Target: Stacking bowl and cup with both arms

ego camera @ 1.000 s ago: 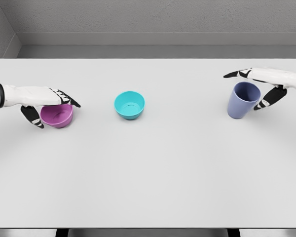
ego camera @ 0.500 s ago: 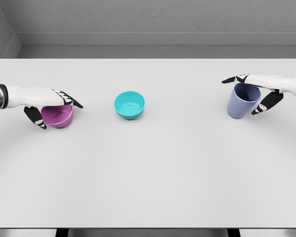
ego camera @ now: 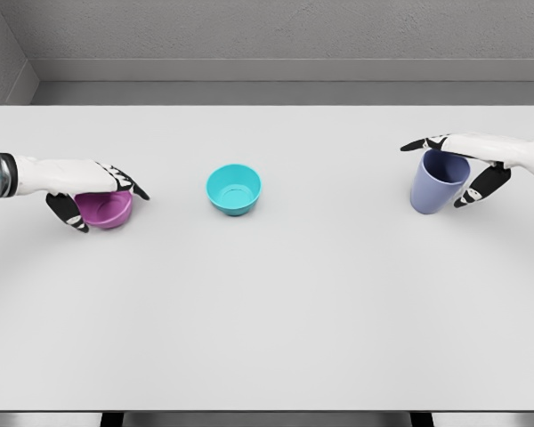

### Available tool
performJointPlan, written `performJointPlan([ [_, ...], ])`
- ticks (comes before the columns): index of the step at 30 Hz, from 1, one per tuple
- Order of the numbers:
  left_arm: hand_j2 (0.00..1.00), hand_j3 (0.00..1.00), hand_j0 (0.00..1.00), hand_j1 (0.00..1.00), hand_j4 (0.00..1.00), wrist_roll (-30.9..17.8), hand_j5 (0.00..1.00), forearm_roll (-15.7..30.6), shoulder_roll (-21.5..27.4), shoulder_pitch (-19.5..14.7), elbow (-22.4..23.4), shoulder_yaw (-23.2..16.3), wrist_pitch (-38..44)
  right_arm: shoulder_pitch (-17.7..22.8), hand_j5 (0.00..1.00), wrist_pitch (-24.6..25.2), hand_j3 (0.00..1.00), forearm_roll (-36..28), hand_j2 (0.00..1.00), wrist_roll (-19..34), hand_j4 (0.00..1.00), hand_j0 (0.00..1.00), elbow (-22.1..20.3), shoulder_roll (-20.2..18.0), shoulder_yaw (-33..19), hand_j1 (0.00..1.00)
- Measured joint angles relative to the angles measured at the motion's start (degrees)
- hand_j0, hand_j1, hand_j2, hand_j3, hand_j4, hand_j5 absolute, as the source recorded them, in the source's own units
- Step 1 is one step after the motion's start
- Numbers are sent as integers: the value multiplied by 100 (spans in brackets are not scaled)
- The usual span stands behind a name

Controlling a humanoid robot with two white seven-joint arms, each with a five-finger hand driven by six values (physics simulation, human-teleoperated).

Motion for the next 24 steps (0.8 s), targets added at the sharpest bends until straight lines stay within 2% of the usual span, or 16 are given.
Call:
performJointPlan([
  [7, 79, 79, 79, 79, 79, -2, 79, 0, 26, -53, -44, 20, -4, 0, 97, 0, 97, 38, 97, 0, 97, 97, 66, 36, 2, 97],
  [12, 79, 79, 79, 79, 79, -1, 79, 6, 40, -96, -93, 47, -1, -9, 82, 2, 82, 38, 82, -2, 82, 82, 78, 44, 7, 82],
  [14, 78, 78, 78, 78, 78, 2, 78, 2, 46, -132, -114, 57, -1, -9, 72, 5, 72, 30, 72, -6, 72, 72, 79, 44, 5, 72],
  [18, 78, 78, 78, 78, 78, 2, 78, -2, 56, -184, -207, 67, -1, -9, 62, 11, 62, 3, 62, -5, 62, 62, 78, 43, -2, 62],
  [24, 76, 76, 76, 76, 76, 2, 76, -33, 15, -308, -252, 64, -1, -44, 61, -4, 61, 37, 61, -2, 61, 61, 74, 44, 14, 61],
])
